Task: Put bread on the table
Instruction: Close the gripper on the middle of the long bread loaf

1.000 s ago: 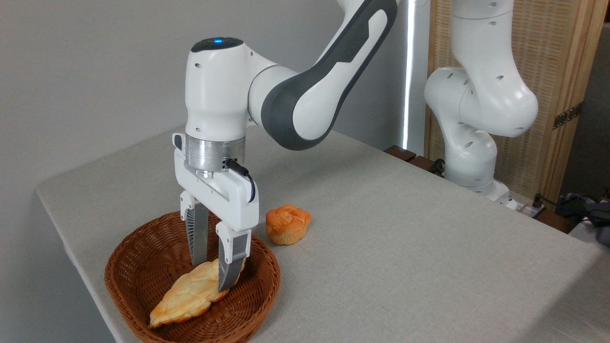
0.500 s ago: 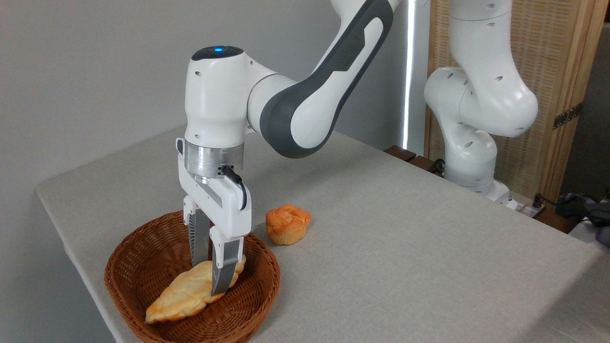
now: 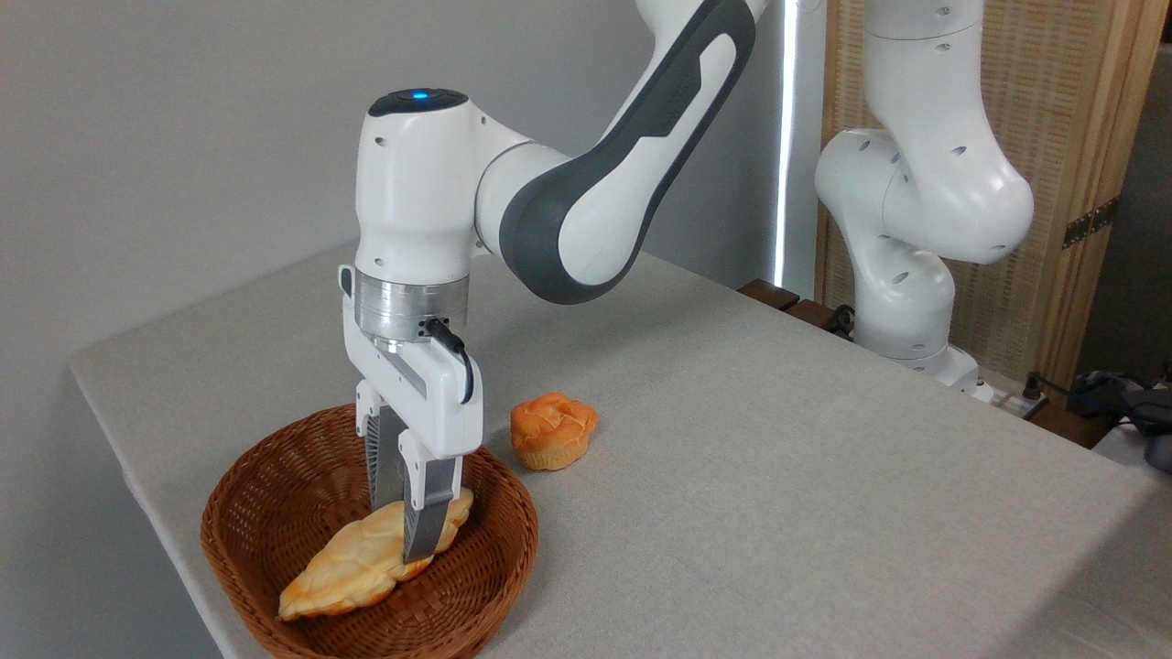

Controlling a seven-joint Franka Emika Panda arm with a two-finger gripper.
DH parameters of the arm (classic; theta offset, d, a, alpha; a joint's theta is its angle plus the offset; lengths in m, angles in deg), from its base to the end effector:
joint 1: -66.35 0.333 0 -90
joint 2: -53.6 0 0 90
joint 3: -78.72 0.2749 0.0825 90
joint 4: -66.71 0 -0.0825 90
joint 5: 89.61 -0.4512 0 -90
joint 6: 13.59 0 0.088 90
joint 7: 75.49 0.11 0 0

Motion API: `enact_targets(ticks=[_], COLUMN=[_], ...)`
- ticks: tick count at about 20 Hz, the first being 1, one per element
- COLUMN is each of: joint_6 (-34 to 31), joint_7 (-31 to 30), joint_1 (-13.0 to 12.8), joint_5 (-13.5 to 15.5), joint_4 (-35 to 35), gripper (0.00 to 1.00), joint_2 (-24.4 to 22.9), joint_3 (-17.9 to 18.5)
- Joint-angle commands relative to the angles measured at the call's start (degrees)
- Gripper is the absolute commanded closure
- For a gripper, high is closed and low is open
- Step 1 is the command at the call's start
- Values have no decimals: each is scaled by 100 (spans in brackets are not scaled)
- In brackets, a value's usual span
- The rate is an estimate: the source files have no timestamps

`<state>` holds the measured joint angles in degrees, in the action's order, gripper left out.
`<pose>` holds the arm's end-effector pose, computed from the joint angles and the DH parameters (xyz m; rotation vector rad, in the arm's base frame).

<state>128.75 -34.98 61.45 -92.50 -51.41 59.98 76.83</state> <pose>0.6440 -0.0767 0.3317 -2.7166 1.2456 -0.4345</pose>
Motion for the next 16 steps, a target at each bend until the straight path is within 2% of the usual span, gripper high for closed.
enact_targets(ticks=[1, 4, 7, 10, 16], joint_6=[118, 101, -40, -110, -882], joint_7=[71, 80, 71, 80, 98], joint_1=[-3, -3, 15, 15, 6], joint_5=[78, 227, 245, 464, 623], joint_4=[-53, -44, -26, -9, 18], gripper=[63, 65, 69, 69, 67], joint_2=[-155, -234, -339, -471, -1234], joint_3=[66, 93, 102, 145, 259])
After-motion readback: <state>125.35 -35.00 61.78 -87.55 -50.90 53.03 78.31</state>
